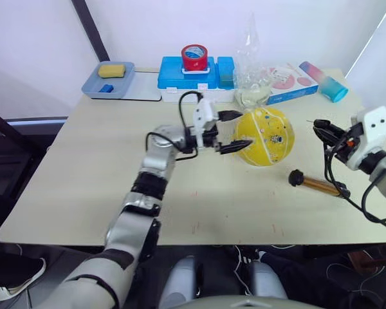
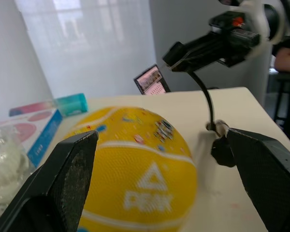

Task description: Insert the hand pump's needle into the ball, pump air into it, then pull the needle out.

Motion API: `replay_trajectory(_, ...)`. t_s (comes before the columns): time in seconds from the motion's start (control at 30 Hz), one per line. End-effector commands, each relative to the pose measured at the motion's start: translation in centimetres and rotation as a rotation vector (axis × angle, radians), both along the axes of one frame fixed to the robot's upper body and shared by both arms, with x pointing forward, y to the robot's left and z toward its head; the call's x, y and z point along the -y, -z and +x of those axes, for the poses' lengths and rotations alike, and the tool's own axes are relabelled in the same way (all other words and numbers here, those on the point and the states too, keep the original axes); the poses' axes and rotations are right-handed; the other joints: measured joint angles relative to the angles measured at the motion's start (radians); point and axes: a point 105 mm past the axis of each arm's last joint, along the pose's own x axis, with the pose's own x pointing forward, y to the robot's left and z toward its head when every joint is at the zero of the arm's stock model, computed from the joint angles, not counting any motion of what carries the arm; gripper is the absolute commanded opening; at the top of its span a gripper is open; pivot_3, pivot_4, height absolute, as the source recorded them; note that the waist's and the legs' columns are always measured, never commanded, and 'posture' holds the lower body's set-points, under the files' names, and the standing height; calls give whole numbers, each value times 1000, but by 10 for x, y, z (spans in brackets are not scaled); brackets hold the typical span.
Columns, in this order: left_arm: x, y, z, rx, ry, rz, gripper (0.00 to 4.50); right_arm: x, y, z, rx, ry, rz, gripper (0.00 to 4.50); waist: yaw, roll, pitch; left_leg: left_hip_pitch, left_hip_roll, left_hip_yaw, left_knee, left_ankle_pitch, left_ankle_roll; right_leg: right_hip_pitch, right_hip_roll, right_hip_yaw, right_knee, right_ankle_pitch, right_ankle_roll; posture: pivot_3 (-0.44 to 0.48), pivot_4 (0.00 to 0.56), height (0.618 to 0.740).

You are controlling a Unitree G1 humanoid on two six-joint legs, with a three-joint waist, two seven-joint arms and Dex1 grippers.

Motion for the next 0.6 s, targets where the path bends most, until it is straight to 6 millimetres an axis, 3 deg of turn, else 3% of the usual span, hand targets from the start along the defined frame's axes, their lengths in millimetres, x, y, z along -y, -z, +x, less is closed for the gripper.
replay_trajectory(0.03, -18, -11, -21, 22, 91, 3, 4500, -1, -12, -9, 85, -19, -23, 51, -2, 0, 0, 0, 0, 0, 0, 0, 0, 0, 0, 0, 0, 0, 0, 0, 150, 737)
replay_trajectory(0.3, -75, -1, -51, -56, 133, 81, 4500, -16, 14, -23, 58, -154, -39, 51, -5, 2, 2, 4, 2, 1, 0, -1, 1, 2, 1, 2, 2, -2, -3, 0, 150, 737)
replay_trajectory(0.6, -99, 8, -74, -107, 165, 92, 4500, -32, 46, -31, 31, -296, -170, 51, -5, 3, 3, 6, 4, 2, 0, 0, 0, 2, 2, 3, 3, -3, -3, 0, 150, 737)
